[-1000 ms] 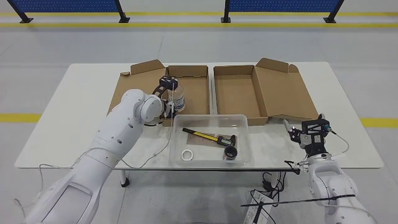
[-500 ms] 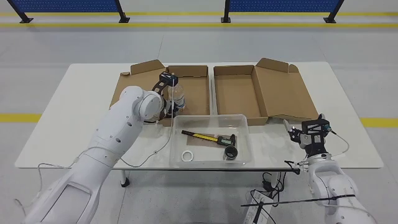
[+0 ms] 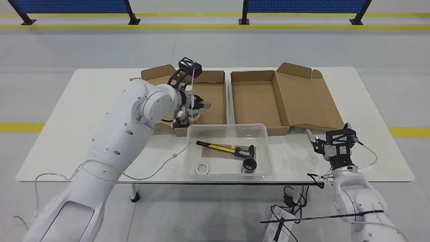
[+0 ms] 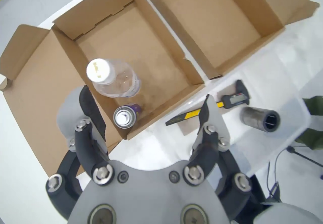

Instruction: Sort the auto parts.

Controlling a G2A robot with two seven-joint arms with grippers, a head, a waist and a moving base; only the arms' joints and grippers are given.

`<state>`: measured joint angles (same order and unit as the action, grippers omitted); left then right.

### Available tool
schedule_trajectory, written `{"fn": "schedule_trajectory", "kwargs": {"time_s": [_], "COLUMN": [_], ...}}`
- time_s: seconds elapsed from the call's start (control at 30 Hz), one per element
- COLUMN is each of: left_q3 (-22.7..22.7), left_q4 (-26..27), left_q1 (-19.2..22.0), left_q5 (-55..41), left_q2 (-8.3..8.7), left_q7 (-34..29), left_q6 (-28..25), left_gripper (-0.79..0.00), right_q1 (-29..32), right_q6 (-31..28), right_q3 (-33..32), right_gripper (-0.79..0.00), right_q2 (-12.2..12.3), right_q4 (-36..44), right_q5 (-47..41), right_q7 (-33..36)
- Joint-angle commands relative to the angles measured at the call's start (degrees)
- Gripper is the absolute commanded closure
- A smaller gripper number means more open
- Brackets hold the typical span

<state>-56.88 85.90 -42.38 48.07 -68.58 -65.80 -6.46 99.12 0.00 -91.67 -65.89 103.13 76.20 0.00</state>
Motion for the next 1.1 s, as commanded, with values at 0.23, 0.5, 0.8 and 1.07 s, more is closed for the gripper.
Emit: {"fn": "schedule_trajectory", "kwargs": {"time_s": [0.23, 0.5, 0.8, 1.07], "left_q3": [0.62, 0.69, 0.57, 0.57], "left_q4": [9.1, 10.88, 11.01, 11.01], "left_q1": [-2.99, -3.65, -3.73, -3.73], "left_q5": [-12.48, -16.99, -17.45, -17.45], "left_q2": [0.27, 1.06, 1.2, 1.2], "left_q7": [-9.82, -14.39, -14.63, -14.63], "left_q6": [-5.14, -11.52, -11.73, -11.73], "left_gripper": [-0.751, -0.785, -0.785, -0.785], "right_q1": [0.0, 0.0, 0.0, 0.0], "right_q6": [0.0, 0.0, 0.0, 0.0], "right_q3": [0.0, 0.0, 0.0, 0.0], "right_gripper": [-0.785, -0.785, -0.785, -0.785], "right_q2": [0.0, 0.0, 0.0, 0.0], "right_q4": [0.0, 0.0, 0.0, 0.0], "right_q5": [0.0, 0.0, 0.0, 0.0], "right_q7": [0.0, 0.0, 0.0, 0.0]}}
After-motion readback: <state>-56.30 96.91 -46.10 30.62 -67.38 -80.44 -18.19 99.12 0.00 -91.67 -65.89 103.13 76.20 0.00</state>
